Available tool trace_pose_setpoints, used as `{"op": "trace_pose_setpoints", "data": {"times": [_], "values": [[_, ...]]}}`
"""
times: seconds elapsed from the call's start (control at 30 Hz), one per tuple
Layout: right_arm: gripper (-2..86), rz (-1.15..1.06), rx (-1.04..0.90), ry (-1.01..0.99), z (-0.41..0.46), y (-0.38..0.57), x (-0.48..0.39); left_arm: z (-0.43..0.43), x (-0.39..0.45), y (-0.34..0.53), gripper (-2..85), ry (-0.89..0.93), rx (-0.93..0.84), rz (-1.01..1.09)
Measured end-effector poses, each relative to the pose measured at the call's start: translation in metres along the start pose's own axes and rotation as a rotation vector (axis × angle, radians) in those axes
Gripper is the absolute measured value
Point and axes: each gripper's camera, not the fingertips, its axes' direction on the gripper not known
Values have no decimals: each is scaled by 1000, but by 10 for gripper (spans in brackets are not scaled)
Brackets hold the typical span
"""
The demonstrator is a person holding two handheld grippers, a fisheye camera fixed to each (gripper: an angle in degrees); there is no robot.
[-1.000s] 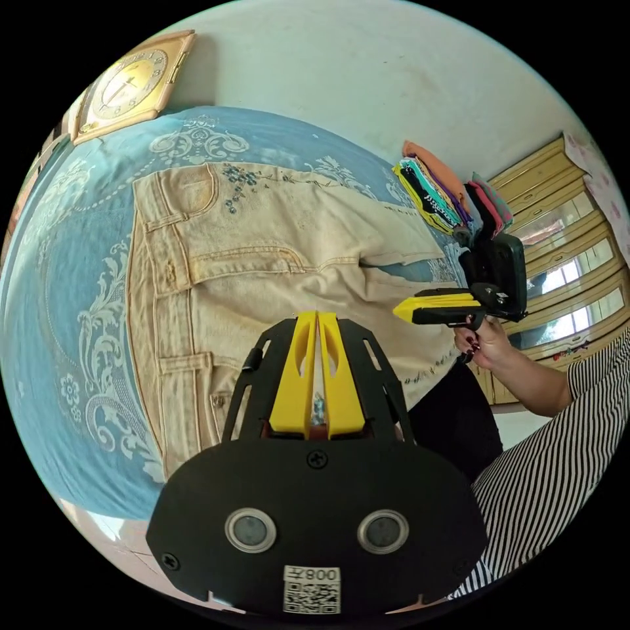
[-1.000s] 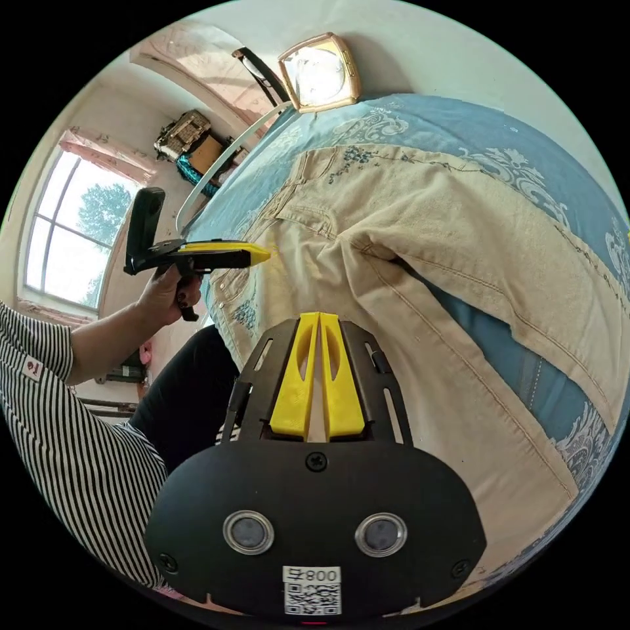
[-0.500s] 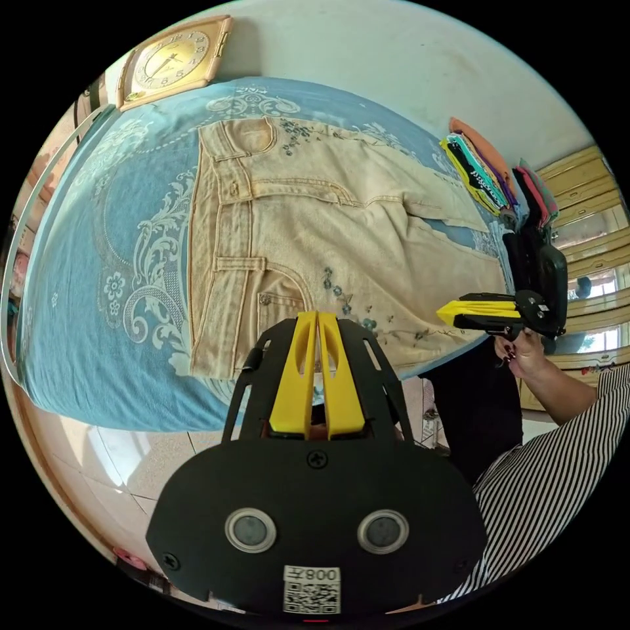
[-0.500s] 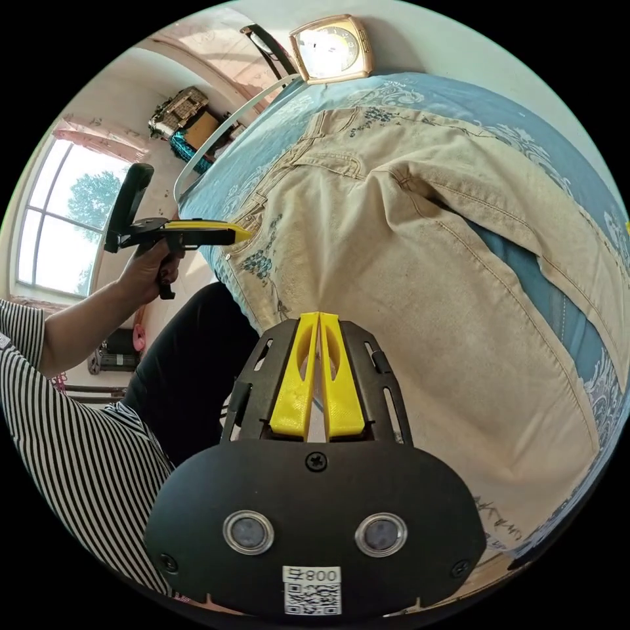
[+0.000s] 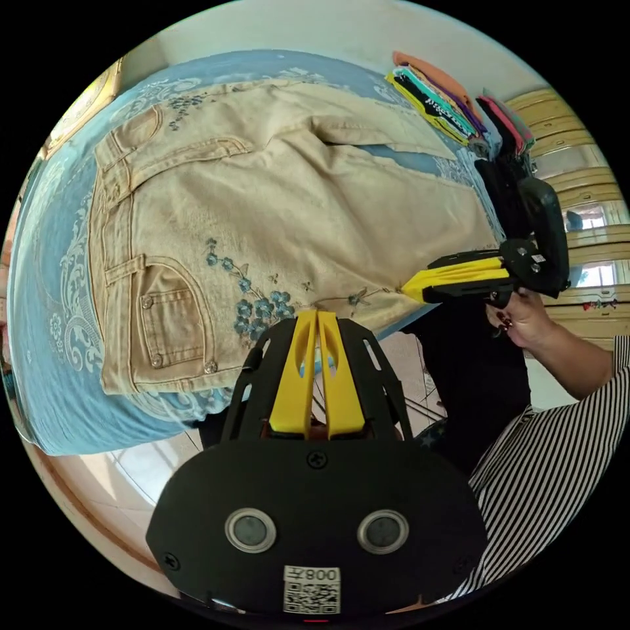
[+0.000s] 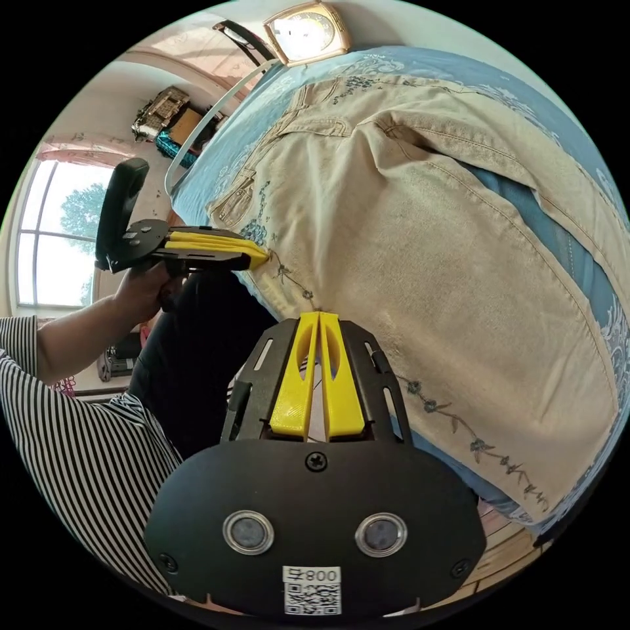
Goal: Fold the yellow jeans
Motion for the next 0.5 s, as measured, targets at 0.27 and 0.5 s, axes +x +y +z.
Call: {"op": "trace_pose_setpoints", "data": {"times": [0.27,0.5], "values": [[2,364,114,107,-51,97,97,31,49,-22,1,84,23,97],[1,371,193,81,-67,124,99,83,75,-35,1,51,-86,93]]}}
